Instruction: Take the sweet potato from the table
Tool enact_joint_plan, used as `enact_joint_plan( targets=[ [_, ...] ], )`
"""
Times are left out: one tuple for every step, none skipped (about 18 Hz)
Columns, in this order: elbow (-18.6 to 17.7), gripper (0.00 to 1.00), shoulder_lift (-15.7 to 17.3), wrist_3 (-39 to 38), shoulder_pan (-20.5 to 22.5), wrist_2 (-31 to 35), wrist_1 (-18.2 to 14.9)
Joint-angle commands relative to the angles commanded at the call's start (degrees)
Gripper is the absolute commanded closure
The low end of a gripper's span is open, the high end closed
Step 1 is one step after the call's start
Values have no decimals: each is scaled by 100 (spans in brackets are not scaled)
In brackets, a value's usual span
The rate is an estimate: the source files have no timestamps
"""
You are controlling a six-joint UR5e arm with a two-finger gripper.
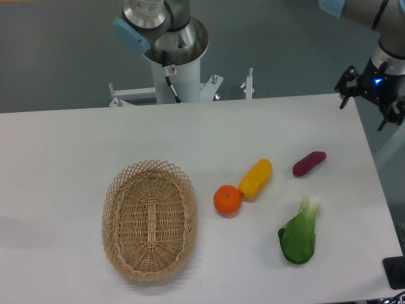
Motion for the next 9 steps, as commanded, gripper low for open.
enact_joint_plan(
  targets=[
    [-35, 0, 0, 0, 0, -35, 9],
    [-61, 0, 17, 0, 0, -53, 44],
    [-62, 0, 18, 0, 0, -53, 61],
    [-79, 0, 18, 9, -9, -44, 62],
    [-123, 0, 18, 9, -9, -44, 62],
    [-201, 0, 26, 9, 0, -44, 79],
    [-272, 0, 26, 26, 0, -35, 97],
    [-342, 0, 35, 18, -9, -35, 105],
    [-378, 0, 18, 18, -9, -35, 123]
  ],
)
